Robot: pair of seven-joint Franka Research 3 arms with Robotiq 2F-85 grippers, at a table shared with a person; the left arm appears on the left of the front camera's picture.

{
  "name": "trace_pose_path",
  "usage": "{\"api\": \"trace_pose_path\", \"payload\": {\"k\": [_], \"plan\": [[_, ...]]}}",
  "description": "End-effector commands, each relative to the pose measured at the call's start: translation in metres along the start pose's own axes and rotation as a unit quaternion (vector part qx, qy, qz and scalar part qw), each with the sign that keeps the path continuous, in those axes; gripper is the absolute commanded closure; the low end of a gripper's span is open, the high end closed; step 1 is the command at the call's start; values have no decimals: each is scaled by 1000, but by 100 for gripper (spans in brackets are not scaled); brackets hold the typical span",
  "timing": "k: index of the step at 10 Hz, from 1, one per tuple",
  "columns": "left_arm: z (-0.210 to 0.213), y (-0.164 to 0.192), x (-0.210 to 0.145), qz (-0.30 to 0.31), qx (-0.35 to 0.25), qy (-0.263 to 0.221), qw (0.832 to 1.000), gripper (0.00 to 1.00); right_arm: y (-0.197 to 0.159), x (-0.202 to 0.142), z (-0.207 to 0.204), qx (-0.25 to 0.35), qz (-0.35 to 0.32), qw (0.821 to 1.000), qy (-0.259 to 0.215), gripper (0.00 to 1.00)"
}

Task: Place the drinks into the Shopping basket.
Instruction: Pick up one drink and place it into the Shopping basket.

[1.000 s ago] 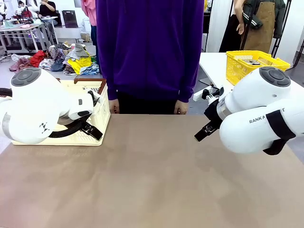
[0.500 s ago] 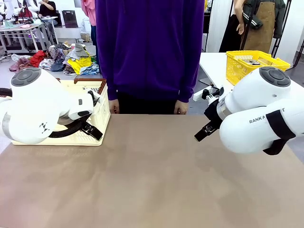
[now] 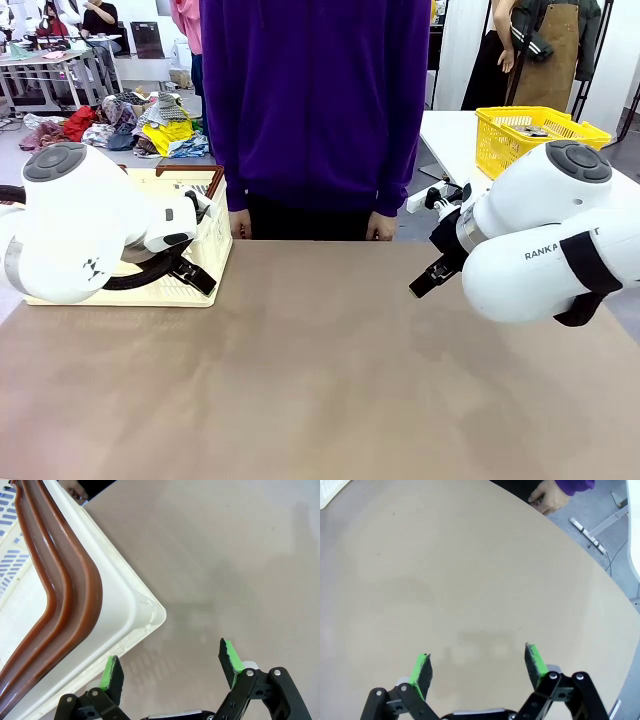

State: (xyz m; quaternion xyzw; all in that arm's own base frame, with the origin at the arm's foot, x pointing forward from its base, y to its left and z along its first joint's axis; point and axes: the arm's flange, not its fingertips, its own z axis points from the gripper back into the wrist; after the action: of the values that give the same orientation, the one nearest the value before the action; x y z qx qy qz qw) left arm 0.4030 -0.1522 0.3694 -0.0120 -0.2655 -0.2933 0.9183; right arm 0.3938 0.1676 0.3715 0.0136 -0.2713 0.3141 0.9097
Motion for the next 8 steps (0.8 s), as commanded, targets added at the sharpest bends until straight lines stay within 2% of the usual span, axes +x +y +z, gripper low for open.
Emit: {"api": "trace_pose_path", "payload": {"k": [1, 4, 5, 6, 8], "plan": [[-1, 0, -1, 0, 0, 2, 1000, 0, 0, 0, 0, 0, 0, 1000, 0, 0], [0, 0, 0, 0, 0, 0, 1000, 0, 0, 0, 0, 0, 0, 1000, 0, 0], [6, 2, -2, 9, 7, 35, 999, 0, 0, -1, 3, 38, -9, 999, 11, 0], [15, 0, -1, 30, -49, 60, 997, 0, -4, -1, 8, 77, -46, 995, 32, 0], [33, -7, 7, 133, -118, 156, 972, 0, -10, 3, 27, 132, -172, 974, 62, 0]]}}
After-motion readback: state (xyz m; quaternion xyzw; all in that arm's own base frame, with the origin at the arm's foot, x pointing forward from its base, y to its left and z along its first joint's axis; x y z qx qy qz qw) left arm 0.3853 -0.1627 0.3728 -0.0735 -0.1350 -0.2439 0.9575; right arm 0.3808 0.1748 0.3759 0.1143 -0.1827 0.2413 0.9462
